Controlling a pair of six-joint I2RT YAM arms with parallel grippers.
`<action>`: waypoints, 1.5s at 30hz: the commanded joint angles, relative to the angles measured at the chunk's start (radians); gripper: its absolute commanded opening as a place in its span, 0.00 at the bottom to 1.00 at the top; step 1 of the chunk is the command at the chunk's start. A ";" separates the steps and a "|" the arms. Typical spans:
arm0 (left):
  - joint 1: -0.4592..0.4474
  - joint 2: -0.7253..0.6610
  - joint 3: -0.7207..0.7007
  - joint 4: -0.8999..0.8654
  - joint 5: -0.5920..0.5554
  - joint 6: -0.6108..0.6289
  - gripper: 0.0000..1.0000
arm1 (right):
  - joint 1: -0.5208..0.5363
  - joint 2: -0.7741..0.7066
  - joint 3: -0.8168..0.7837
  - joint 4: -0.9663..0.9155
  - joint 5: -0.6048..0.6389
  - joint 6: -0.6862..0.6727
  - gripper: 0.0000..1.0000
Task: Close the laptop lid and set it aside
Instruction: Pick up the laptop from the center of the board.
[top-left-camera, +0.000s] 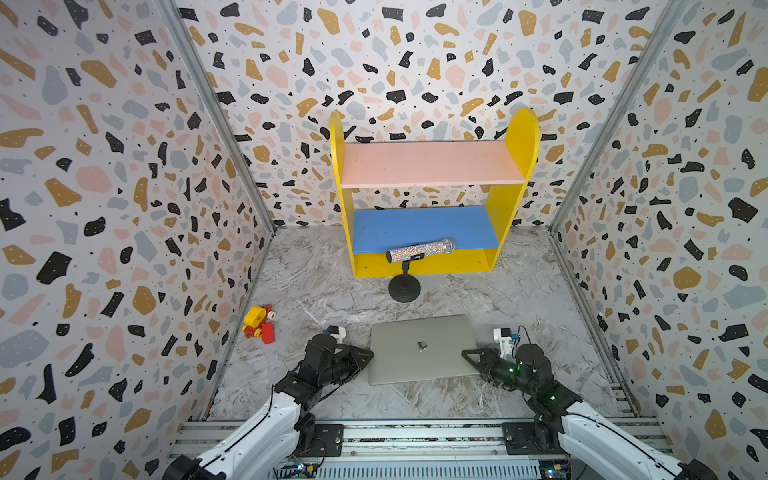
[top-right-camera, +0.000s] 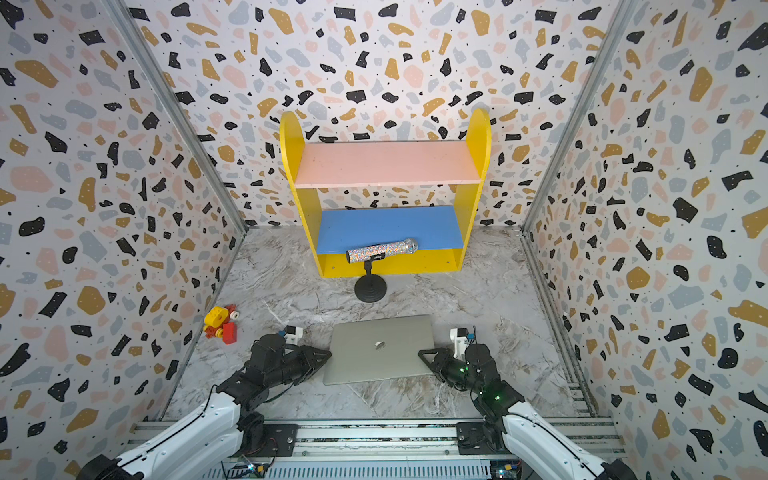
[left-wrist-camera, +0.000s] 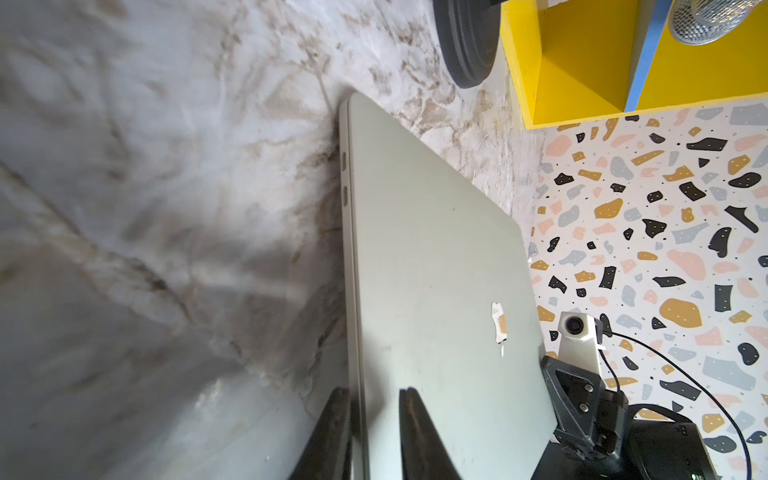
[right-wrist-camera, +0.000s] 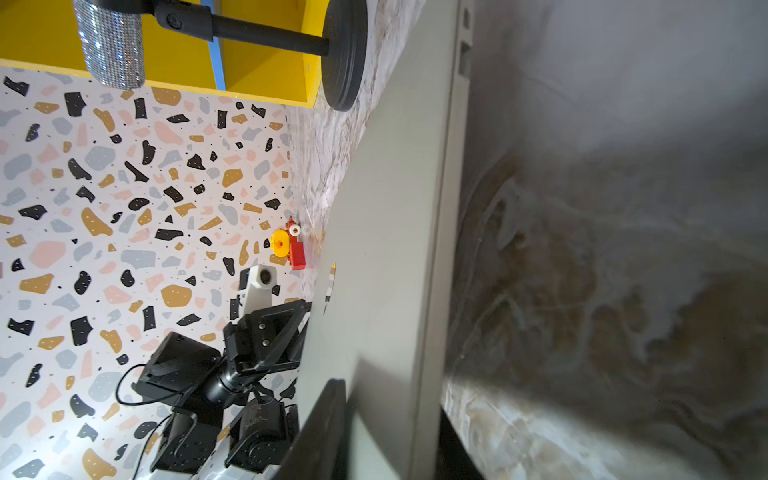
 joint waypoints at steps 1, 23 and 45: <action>-0.004 -0.031 0.009 0.123 0.061 -0.014 0.23 | 0.007 -0.024 0.037 0.067 -0.043 -0.019 0.24; -0.002 -0.142 0.032 0.115 0.051 -0.054 0.33 | 0.007 -0.148 0.100 -0.043 0.004 -0.015 0.06; 0.000 -0.195 0.004 0.059 0.027 -0.052 0.37 | 0.007 -0.160 0.147 -0.043 0.017 0.006 0.00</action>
